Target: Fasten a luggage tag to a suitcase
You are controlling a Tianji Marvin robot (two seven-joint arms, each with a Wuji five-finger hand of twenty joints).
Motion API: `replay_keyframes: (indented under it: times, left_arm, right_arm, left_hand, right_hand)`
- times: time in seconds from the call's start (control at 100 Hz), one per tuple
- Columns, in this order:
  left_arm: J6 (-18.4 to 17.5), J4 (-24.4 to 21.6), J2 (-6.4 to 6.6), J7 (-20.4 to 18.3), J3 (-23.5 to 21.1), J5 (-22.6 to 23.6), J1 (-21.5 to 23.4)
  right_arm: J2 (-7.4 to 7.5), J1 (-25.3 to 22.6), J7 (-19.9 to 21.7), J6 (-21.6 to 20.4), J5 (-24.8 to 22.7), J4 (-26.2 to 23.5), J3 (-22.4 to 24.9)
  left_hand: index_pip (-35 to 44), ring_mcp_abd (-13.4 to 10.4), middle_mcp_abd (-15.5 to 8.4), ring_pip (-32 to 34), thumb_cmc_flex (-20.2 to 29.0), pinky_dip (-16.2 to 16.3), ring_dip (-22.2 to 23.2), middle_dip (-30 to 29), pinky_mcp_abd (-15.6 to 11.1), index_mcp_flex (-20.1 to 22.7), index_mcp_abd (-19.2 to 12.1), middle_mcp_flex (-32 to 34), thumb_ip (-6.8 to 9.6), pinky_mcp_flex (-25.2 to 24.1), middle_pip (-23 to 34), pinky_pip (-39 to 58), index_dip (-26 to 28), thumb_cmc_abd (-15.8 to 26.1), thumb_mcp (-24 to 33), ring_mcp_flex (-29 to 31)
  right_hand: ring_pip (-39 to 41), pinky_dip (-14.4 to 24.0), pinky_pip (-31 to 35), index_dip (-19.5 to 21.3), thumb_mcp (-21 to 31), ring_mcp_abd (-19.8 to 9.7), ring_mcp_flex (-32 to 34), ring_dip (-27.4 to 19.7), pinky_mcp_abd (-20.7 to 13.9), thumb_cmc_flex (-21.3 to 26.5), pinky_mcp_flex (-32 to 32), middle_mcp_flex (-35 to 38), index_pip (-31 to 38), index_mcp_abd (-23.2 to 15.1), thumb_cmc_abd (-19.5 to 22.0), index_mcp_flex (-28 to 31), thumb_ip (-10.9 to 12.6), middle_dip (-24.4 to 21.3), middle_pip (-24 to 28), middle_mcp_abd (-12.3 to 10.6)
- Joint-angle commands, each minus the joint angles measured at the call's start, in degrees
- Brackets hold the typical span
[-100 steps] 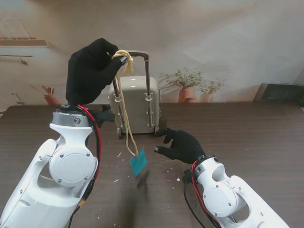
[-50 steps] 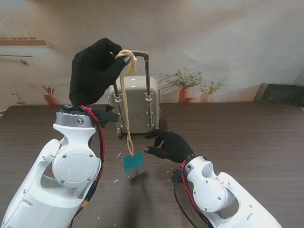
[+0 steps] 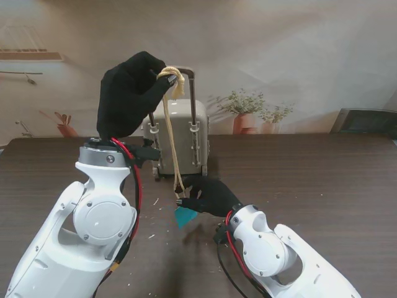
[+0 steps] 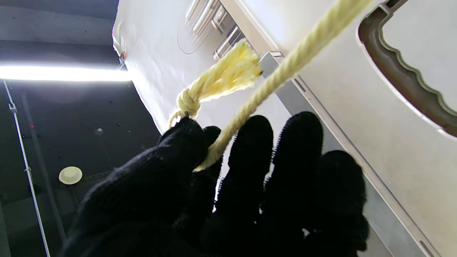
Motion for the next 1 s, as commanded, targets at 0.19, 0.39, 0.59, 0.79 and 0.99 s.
replay_keyframes:
  times: [0.19,0.39,0.59,0.79,0.99]
  left_arm:
    - [0.81,0.78,-0.43,-0.26,0.55,0.17,-1.19]
    - [1.82,1.71,-0.59,0.11,0.52,0.25,-2.36]
    - [2.43,2.45,-0.58,0.29,-0.08,1.19,-3.96]
    - [3.1,3.89,-0.65,0.68,-0.1,2.6,-6.9]
    - [4.57,6.92,-0.52,0.35,-0.02,4.88,-11.4]
  right_arm:
    - [-0.23,-1.47,1.28,-0.6,3.83,-1.79,-1.04]
    - [-0.54,-3.28,0.28,-1.26,6.0,-4.12,-0.59]
    - [-1.34,-5.96,-4.59,-2.29,4.42,-7.03,1.09]
    - [-1.81,-8.36,-8.73,-3.33,1.28,-10.42,3.52]
    - [-1.46,-8.86,-9.3,-3.98,-2.79,-13.49,5.99]
  left_hand:
    - [-0.58,3.07,1.6,0.23,2.71,0.95,0.01,-0.26,-1.2,1.08,0.18,0.3,1.4,0.78,-0.45,1.53,-0.95,0.82,-1.64,0.92]
    - [-0.64,2.97,1.54,0.21,2.8,0.94,0.01,-0.33,-1.2,1.12,0.2,0.27,1.5,0.78,-0.53,1.54,-1.21,0.82,-1.93,0.88]
    - [-0.62,3.0,1.51,0.18,2.92,0.93,0.0,-0.36,-1.2,1.12,0.04,0.2,1.61,0.78,-0.56,1.54,-1.42,0.82,-2.14,0.88]
    - [-0.82,2.69,1.38,0.18,2.91,0.91,0.0,-0.41,-1.29,1.18,-0.2,0.18,1.71,0.78,-0.58,1.51,-1.9,0.68,-2.34,0.87]
    - [-1.05,2.33,1.01,0.22,2.81,0.76,0.01,-0.61,-1.81,1.37,-0.65,0.27,1.85,0.98,-0.85,1.46,-2.7,0.36,-2.64,0.86]
  right_hand:
    - [4.82,3.48,3.79,-0.48,3.42,-2.19,2.54,0.82,0.32,6.15,1.79,3.24,6.16,-4.63,-4.47,7.69,-7.5,3.95,3.56,-2.58]
    - [7.78,5.09,6.67,-2.12,5.52,-2.63,5.81,1.38,0.84,10.65,5.25,7.28,20.51,-4.42,-9.01,11.41,-9.61,4.64,4.98,-3.07]
    - [15.52,7.84,14.73,3.96,8.84,-1.5,15.64,2.81,4.16,11.4,16.01,17.82,26.62,-3.47,-10.9,19.35,-9.95,5.55,7.54,-2.72]
    - [26.48,6.65,19.64,5.0,10.75,-1.38,17.71,6.64,6.47,13.23,28.7,25.77,27.73,0.99,-12.96,23.94,-9.92,6.53,4.8,-1.37]
    - [28.24,5.73,18.71,3.51,12.9,-3.31,17.79,8.5,4.12,15.37,33.25,29.87,28.35,2.41,-18.14,26.21,-10.67,6.51,0.14,-0.84]
